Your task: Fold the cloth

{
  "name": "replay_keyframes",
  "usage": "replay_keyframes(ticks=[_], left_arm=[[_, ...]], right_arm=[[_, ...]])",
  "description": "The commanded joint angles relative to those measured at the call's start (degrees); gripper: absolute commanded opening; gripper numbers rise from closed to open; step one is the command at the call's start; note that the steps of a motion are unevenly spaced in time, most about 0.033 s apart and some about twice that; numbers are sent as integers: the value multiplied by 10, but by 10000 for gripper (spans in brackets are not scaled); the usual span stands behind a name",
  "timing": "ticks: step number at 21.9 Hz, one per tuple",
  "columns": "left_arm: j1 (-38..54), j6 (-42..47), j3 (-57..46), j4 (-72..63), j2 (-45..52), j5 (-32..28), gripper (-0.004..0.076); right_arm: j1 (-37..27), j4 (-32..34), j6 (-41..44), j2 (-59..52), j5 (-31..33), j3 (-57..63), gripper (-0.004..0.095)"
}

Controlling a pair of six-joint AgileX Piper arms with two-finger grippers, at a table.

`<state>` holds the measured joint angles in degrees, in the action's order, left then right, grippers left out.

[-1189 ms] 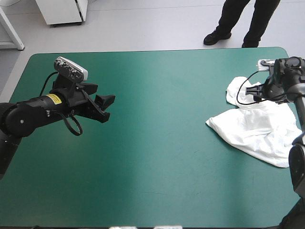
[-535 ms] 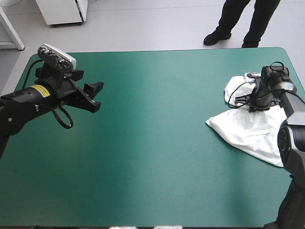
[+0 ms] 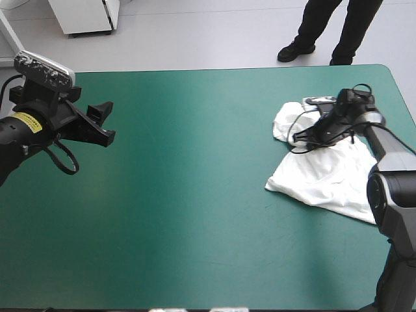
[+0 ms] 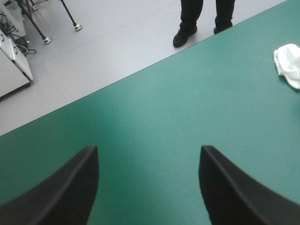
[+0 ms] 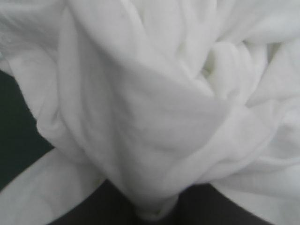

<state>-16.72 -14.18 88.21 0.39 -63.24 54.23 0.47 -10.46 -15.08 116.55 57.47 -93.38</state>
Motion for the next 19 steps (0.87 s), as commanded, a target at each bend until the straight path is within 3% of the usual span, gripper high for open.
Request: replay_keyframes(ticks=[1,11,19], left_arm=[[-2,18,19,14,24,-29,459],[-2,27,19,17,53,-16,458],[-2,27,19,11,59,-15,457]], right_arm=[[82,-83,-2,-15,24,-17,-11],[324,-81,23,-15,8,-87,-12],[387,-82,23,-15,7,-87,-11]])
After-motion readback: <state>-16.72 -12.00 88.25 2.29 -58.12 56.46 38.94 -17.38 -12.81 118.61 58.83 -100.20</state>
